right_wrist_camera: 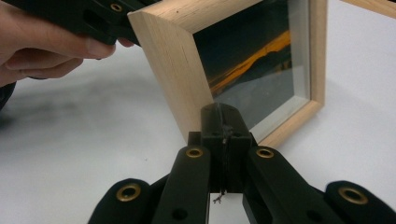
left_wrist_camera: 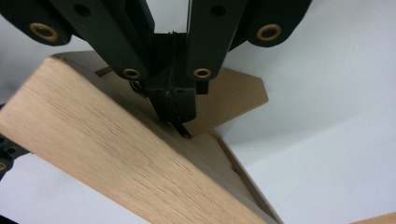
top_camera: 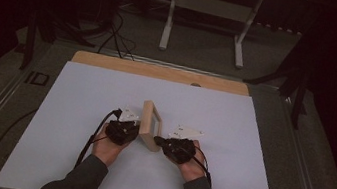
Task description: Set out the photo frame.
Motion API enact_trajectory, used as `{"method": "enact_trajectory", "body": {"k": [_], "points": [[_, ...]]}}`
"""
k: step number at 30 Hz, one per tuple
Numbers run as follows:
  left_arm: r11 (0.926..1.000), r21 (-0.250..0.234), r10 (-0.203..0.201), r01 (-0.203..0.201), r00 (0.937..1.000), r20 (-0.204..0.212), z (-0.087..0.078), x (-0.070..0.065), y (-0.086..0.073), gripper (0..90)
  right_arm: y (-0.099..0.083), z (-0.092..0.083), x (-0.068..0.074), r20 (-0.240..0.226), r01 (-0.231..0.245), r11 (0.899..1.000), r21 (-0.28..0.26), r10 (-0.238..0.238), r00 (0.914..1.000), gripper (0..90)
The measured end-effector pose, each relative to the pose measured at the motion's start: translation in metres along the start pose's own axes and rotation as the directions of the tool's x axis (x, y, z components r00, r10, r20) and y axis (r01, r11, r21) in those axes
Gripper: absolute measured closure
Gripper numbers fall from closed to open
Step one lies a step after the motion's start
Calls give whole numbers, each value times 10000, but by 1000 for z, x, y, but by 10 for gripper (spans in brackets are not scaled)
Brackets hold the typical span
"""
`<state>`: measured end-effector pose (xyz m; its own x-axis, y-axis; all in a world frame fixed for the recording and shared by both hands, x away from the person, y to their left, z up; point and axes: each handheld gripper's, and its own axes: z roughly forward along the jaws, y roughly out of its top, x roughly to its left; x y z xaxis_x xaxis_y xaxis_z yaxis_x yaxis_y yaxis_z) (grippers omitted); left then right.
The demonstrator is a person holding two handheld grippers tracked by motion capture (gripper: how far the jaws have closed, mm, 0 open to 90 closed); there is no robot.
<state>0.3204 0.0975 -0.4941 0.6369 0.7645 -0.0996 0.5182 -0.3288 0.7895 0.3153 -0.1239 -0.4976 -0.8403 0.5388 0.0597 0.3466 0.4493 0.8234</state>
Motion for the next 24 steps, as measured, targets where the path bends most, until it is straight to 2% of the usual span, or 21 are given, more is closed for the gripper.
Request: {"method": "enact_trajectory", "body": {"k": [9,13,19,21,24], "points": [[9999,-80,-100,100,9999,-31,0,3,0,898,1,4,5,-3,161,9999,17,-161,9999,895],[9996,-189,-188,187,9998,-54,-1,3,-2,892,1,4,5,78,232,9997,60,-233,9997,867],[9991,-238,-356,351,9992,-173,-6,9,-6,831,1,4,6,292,414,9990,178,-419,9987,806],[9987,-302,-433,422,9984,-361,-9,11,-8,776,1,4,5,349,436,9988,205,-443,9984,782],[9974,-401,-622,606,9973,-389,-12,14,-11,717,1,3,5,389,445,9988,225,-453,9982,743]]}}
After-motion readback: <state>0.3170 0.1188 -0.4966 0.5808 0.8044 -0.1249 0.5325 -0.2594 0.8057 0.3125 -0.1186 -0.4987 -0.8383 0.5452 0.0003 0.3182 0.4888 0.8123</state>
